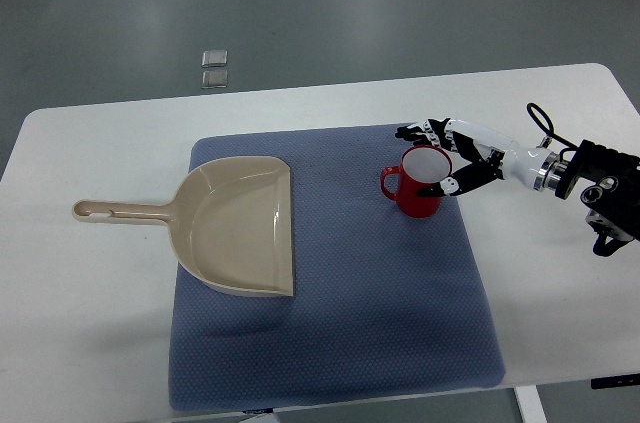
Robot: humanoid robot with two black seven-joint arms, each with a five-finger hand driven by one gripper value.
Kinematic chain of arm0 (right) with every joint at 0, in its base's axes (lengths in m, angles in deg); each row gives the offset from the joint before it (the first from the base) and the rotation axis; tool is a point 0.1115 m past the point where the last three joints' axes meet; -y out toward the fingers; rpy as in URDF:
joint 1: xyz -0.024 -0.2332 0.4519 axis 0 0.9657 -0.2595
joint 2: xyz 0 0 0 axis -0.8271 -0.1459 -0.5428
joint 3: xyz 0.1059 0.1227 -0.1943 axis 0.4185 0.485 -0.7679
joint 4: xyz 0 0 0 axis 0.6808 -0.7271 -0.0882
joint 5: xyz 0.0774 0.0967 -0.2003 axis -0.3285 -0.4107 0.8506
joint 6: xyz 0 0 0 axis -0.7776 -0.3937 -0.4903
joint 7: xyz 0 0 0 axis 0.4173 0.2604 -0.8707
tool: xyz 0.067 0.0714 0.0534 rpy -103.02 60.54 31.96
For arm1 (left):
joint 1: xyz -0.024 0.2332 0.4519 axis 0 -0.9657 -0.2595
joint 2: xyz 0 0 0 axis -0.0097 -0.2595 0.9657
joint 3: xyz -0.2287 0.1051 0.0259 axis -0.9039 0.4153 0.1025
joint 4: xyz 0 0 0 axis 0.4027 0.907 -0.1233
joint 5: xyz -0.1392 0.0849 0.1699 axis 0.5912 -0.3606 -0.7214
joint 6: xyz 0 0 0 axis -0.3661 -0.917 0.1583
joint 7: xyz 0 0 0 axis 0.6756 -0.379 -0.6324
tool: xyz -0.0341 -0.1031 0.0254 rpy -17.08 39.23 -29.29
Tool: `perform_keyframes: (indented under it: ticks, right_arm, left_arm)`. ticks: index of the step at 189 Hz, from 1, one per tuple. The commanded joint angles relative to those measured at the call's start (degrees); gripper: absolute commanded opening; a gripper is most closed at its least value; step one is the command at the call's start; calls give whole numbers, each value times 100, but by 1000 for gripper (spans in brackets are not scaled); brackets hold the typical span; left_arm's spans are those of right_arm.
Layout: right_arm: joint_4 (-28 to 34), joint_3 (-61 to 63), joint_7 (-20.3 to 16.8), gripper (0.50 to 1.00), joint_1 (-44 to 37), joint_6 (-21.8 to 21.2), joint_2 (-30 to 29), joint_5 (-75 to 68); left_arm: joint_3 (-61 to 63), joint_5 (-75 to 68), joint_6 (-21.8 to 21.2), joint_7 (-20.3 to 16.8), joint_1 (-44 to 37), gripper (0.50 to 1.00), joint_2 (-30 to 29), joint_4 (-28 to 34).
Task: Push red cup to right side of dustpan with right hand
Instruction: 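Wrap the right hand's fingers around the red mug's side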
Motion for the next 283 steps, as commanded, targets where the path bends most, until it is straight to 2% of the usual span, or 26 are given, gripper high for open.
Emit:
perform_keyframes:
  ticks: [1,87,182,283]
  right_arm:
    - [0,27,0,934,30,9,-12,-11]
    - [-238,62,0,934,179,0,-126,-829]
    - [-308,97,0,934,346,0,-425,-917]
    - [-308,115,0,934,452,0,-442,-1136]
  left_arm:
    - [0,2,0,0,0,1000,0,0]
    - [0,2,0,0,0,1000,0,0]
    - [0,2,0,0,0,1000,0,0]
    - [0,2,0,0,0,1000,0,0]
